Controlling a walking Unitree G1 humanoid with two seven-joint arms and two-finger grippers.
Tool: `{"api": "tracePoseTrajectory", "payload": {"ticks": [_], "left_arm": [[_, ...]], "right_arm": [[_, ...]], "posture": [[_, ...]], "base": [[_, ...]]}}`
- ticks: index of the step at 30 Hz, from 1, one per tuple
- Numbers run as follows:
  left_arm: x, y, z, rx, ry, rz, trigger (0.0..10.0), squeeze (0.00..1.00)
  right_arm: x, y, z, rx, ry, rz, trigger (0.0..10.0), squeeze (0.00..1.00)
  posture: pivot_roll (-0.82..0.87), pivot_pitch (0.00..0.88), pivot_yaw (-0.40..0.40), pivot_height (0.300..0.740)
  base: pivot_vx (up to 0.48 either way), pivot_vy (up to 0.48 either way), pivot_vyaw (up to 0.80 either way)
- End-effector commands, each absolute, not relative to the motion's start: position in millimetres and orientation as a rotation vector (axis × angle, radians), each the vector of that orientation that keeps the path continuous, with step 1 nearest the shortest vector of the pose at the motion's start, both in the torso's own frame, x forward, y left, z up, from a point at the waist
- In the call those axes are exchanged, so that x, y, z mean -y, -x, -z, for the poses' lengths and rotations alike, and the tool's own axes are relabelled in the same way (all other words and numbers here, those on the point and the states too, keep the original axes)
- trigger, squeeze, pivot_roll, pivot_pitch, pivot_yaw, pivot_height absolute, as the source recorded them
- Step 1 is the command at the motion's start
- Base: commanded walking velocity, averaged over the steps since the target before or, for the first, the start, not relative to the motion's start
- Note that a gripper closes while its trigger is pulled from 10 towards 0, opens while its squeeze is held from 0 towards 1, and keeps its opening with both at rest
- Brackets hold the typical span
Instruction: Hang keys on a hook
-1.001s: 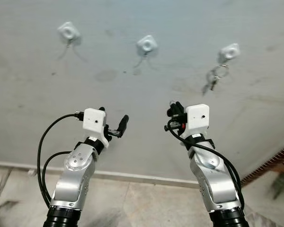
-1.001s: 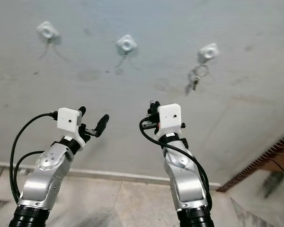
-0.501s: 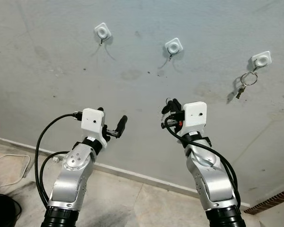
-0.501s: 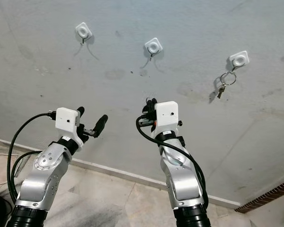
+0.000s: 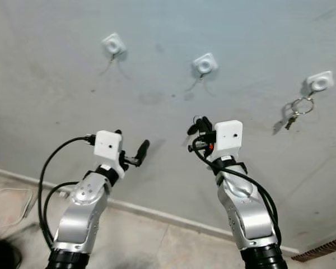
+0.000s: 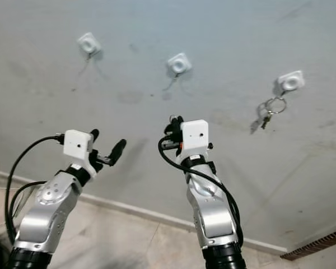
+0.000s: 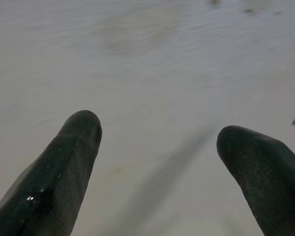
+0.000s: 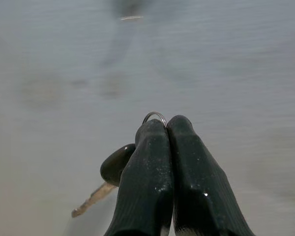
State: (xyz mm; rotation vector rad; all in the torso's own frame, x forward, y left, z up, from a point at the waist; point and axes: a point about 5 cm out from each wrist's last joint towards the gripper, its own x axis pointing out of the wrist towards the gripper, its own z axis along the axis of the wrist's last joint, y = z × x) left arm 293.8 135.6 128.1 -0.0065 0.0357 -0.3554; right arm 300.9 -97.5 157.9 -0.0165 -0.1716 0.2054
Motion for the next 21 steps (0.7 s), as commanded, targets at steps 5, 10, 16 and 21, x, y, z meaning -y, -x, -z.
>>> {"api": "tracePoseTrajectory", "payload": {"ticks": [5,10,16,21], "left_arm": [[-128,-290,-129,-0.036,-0.008,0.409,10.0,0.0],[-133,-280,-132,0.01,-0.106,0.425,10.0,0.0],[-140,-271,-132,0.004,-0.112,0.4,10.0,0.0],[-150,-267,-131,-0.008,-0.129,0.384,10.0,0.0]], "right_arm": [[108,-298,-165,0.213,0.027,-0.158,10.0,0.0],[112,-285,-163,0.225,0.039,-0.156,10.0,0.0],[117,-269,-163,0.211,0.001,-0.135,10.0,0.0],[103,-260,-166,0.201,-0.033,-0.196,10.0,0.0]], "posture": [[0.15,0.0,-0.058,0.74],[0.15,0.0,-0.063,0.74],[0.16,0.0,-0.063,0.74],[0.16,0.0,-0.058,0.74]], "base": [[0.0,0.0,0.0],[0.0,0.0,0.0],[0.0,0.0,0.0],[0.0,0.0,0.0]]}}
